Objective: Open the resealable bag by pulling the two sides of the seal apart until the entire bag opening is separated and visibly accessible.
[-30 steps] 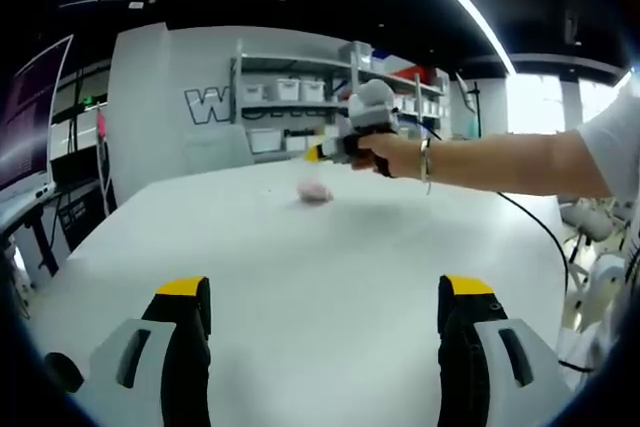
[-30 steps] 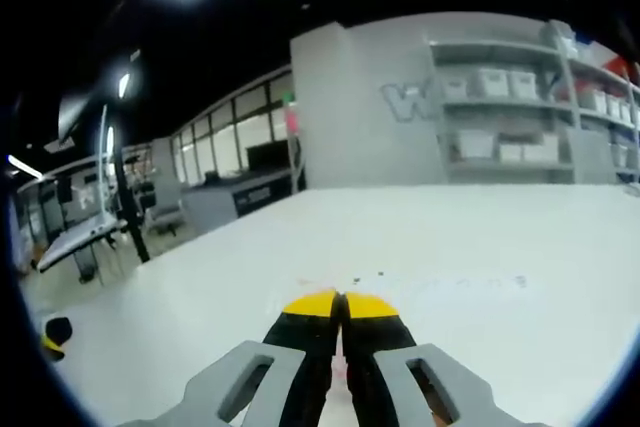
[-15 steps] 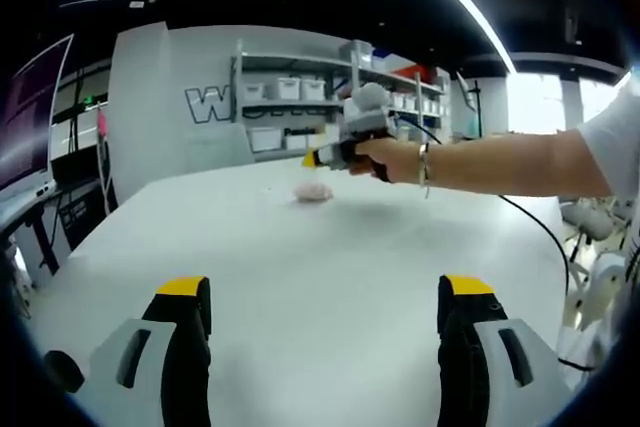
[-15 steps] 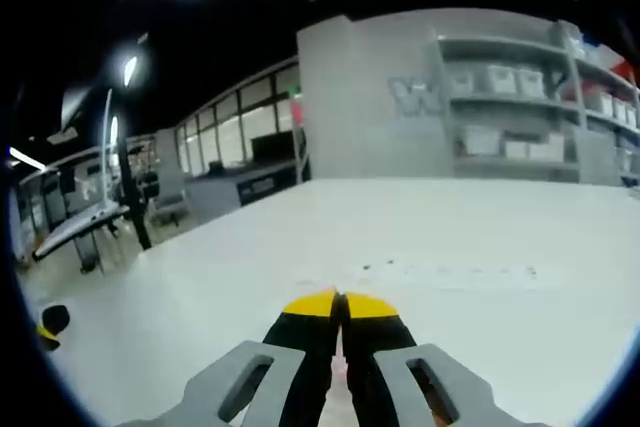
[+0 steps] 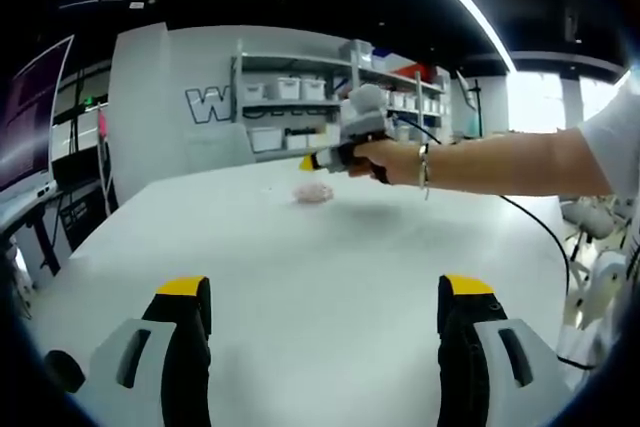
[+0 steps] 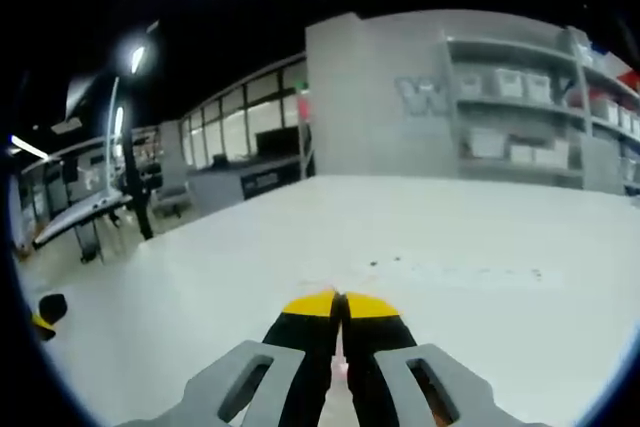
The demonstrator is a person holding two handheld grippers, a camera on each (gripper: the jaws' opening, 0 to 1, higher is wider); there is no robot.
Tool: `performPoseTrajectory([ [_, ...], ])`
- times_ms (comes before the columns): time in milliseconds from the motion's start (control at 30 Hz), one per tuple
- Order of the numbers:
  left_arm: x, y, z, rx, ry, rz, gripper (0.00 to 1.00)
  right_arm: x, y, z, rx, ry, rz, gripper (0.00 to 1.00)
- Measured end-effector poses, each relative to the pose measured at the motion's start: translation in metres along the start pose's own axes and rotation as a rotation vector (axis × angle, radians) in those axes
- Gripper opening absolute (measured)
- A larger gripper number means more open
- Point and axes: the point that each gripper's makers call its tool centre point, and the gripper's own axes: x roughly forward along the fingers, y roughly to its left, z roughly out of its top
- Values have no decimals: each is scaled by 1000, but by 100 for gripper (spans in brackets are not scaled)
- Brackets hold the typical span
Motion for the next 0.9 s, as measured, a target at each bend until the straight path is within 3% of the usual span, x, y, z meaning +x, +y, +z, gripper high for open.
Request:
performPoseTrajectory([
  [567, -2, 1, -3, 0, 1, 4, 91, 8, 17, -14, -63, 28, 27, 1],
  [900, -4, 1, -3, 5, -3, 9, 92, 10, 19, -14, -74, 32, 29, 2],
])
